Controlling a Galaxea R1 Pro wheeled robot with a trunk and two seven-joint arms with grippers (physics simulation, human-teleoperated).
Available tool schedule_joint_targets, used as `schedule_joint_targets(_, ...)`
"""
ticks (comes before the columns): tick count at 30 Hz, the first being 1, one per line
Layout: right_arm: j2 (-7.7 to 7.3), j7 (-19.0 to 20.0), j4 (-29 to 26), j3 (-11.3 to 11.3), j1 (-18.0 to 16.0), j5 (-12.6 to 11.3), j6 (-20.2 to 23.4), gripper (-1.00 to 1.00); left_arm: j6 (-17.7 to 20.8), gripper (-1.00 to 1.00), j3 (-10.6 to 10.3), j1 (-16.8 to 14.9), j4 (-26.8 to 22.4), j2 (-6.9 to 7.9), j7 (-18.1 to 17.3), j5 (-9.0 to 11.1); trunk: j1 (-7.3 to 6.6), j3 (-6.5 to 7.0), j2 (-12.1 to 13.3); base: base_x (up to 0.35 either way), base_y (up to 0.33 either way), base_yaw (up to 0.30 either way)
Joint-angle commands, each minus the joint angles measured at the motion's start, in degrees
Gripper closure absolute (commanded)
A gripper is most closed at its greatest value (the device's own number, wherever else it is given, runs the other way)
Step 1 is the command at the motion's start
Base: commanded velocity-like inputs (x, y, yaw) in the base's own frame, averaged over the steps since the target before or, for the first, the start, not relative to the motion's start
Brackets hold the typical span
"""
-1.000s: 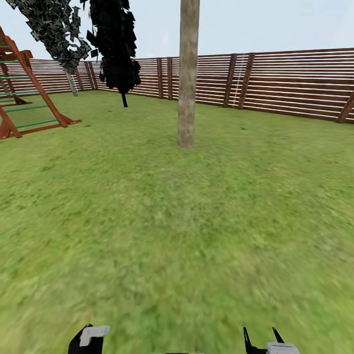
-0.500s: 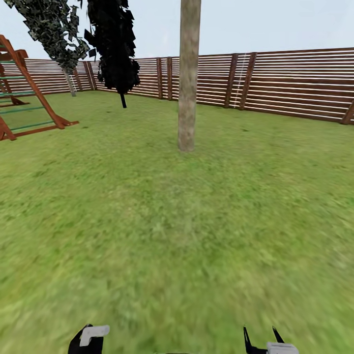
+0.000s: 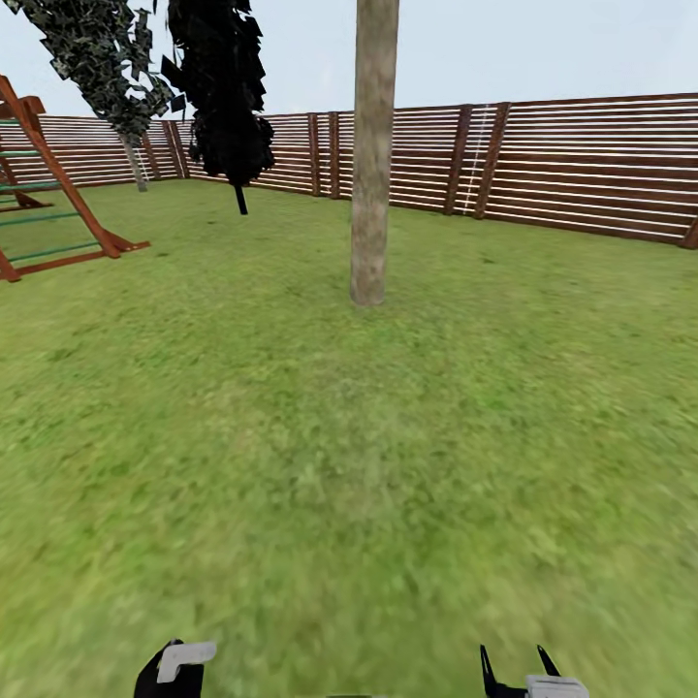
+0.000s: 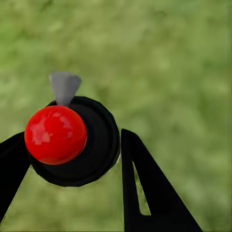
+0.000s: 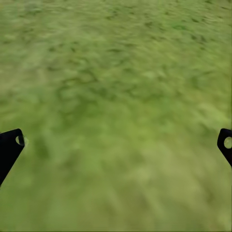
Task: In the garden, pick up the pesticide atomizer on the floor and spray pesticide onto both trees until each tree trunk is fully covered.
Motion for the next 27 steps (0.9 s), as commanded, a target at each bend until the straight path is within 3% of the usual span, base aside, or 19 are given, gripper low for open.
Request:
schedule_joint_targets(1, 0.00, 0.00, 0.00, 0.00, 0.00, 0.00, 0.00, -1.00, 0.00, 1.00, 0.00, 0.00, -0.01, 0.00, 0.00, 0.00, 0.00, 0.00, 0.00, 0.341, 0.000, 0.000)
schedule_joint_targets(27, 0.00, 0.00, -0.07, 0.07, 0.00, 0.08, -0.09, -1.00, 0.00, 1.00, 0.00, 0.00, -0.01, 0.00, 0.00, 0.01, 0.00, 0.00, 0.00, 0.341, 0.000, 0.000)
